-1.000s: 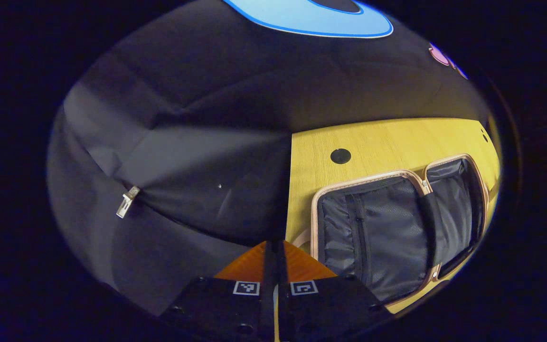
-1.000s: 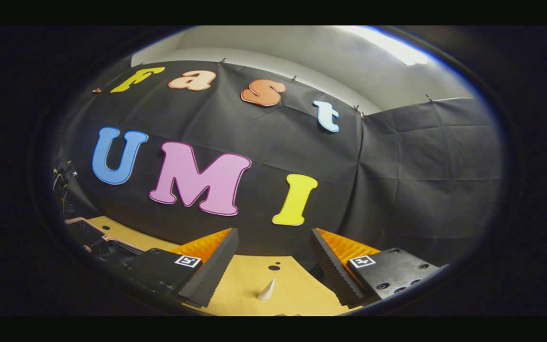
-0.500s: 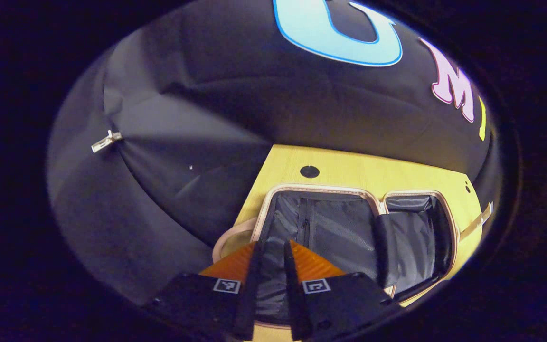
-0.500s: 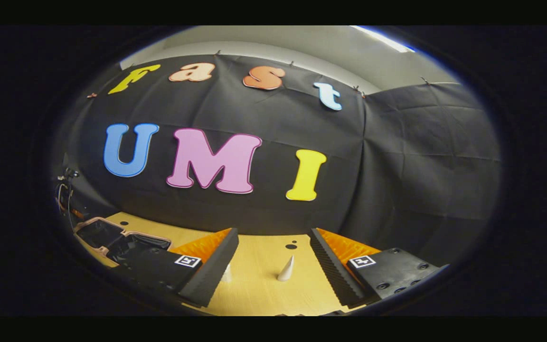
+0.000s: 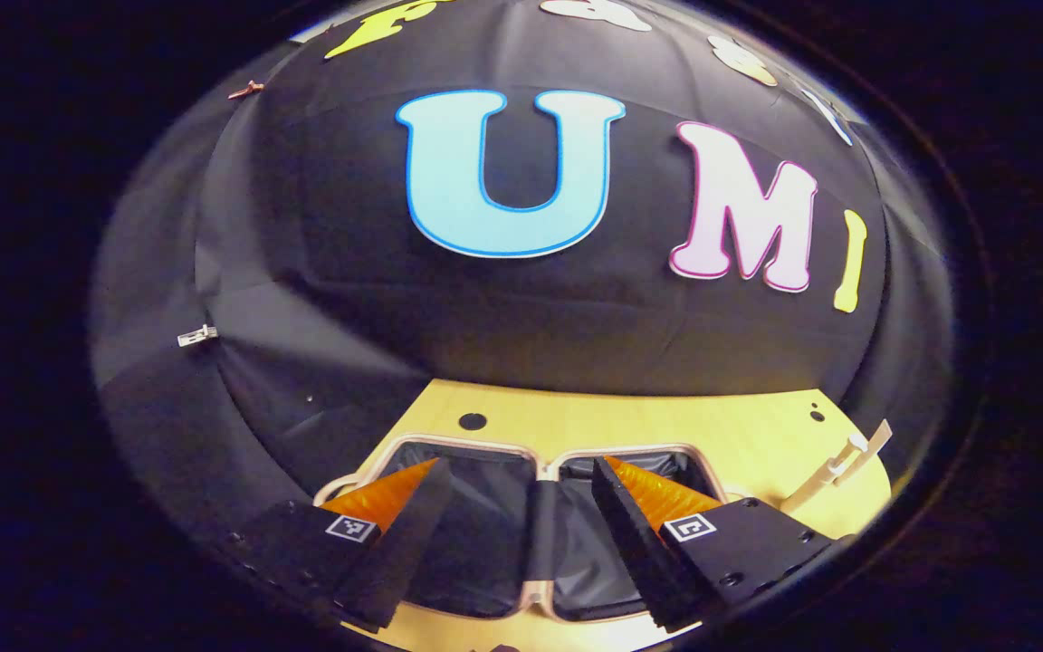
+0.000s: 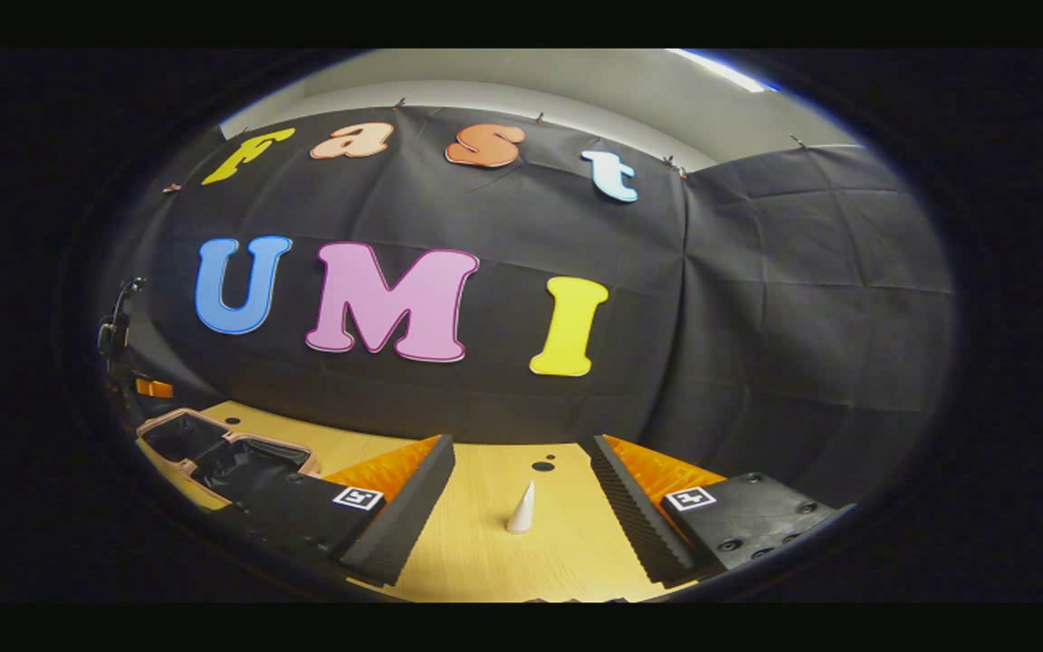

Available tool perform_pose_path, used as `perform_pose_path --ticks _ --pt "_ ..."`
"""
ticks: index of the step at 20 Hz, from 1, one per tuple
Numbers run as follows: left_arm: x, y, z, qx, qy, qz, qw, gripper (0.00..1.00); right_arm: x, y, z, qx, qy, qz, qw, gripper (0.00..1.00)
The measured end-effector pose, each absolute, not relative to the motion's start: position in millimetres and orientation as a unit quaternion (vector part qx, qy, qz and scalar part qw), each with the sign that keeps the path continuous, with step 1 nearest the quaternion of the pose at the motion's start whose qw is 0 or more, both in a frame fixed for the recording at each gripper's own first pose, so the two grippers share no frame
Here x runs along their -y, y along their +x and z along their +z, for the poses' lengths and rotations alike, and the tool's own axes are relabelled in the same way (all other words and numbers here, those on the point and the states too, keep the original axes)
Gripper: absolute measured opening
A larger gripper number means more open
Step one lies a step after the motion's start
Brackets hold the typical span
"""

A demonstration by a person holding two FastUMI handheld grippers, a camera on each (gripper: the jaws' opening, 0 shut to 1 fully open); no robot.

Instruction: First open the suitcase, pack the skin care products into it, and then close the suitcase.

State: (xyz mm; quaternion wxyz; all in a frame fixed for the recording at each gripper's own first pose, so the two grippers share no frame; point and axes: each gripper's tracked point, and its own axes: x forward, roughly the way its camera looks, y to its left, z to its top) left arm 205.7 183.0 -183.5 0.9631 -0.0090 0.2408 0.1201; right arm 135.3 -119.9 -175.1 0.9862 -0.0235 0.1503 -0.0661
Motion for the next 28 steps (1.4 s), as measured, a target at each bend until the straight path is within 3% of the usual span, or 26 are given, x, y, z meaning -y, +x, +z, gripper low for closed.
perform_pose_path --ticks 6,17,28 --pt "-48.5 223.3 -221.2 -0.207 -0.030 0.089 0.974 0.99 146.3 155.9 -229.0 -0.173 -0.027 -0.006 0.985 0.97" --pt "162.4 225.1 -352.3 -0.251 0.001 -0.047 0.967 0.99 173.2 157.9 -327.1 -0.215 -0.006 0.054 0.975 0.97" --pt "211.8 310.9 -433.1 -0.280 0.008 -0.059 0.958 0.99 163.9 158.9 -397.5 -0.254 0.008 0.043 0.966 0.97"
